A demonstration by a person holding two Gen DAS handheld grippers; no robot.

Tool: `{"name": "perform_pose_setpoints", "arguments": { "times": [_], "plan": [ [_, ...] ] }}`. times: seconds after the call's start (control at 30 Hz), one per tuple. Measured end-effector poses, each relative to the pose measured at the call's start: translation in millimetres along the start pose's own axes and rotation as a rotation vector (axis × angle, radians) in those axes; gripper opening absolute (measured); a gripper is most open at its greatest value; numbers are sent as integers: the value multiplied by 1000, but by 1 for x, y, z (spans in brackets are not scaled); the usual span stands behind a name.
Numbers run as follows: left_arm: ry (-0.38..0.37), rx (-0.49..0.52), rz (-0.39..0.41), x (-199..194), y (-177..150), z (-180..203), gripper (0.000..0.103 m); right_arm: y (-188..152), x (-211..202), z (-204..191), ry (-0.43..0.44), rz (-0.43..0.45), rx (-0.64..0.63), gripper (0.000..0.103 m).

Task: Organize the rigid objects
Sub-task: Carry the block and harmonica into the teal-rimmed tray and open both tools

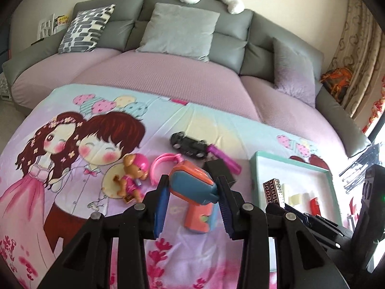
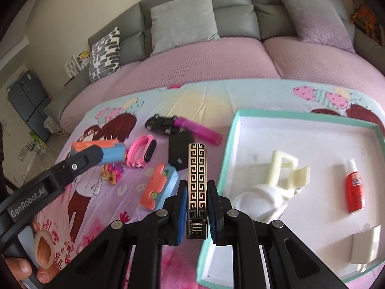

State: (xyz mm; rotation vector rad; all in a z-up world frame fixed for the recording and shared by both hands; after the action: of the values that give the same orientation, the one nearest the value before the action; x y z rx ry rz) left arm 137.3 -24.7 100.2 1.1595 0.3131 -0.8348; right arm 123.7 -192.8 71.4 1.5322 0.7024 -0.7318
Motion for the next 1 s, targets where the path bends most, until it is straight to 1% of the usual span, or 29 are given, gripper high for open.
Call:
{"name": "perform_pose_setpoints", "arguments": {
  "times": [0.17, 0.23, 0.37, 0.47, 0.67, 0.83, 1.0],
  "plan": [
    [-75, 39, 21, 1, 3, 32, 40, 5, -7, 39, -90, 13, 62, 17],
    [-86, 58, 13, 6, 3, 44, 40, 5, -10, 56, -131, 12, 85, 17],
    [-141, 77, -18, 17, -2, 72, 40, 6, -15, 84, -184, 13, 125, 17],
    [-154, 114, -39, 27, -7, 93, 40, 6, -19, 104, -202, 15, 151, 17],
    [-211, 168, -70, 47, -20, 132, 40, 7, -28, 137, -248, 25, 209, 17],
    [-246, 176, -118, 63, -31, 146, 40, 2, -33, 156, -268, 22, 242, 17],
    [-239, 192, -156, 72, -40, 152, 40, 1, -29, 159, -255, 11, 241, 17]
  ]
}}
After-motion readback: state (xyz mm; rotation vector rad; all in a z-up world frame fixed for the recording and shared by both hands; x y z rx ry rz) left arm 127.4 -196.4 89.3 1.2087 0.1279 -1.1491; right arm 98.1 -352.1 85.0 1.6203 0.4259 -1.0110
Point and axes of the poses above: each gripper's, at about its wrist camera, not at the fingertips, and x roughly the way its jaws point, z to its right, y to its top, the point moved 2 cm from there along x, roughly the way its jaws point, and after that the axes turned 12 degrees about -y, right-handed, at the moved point
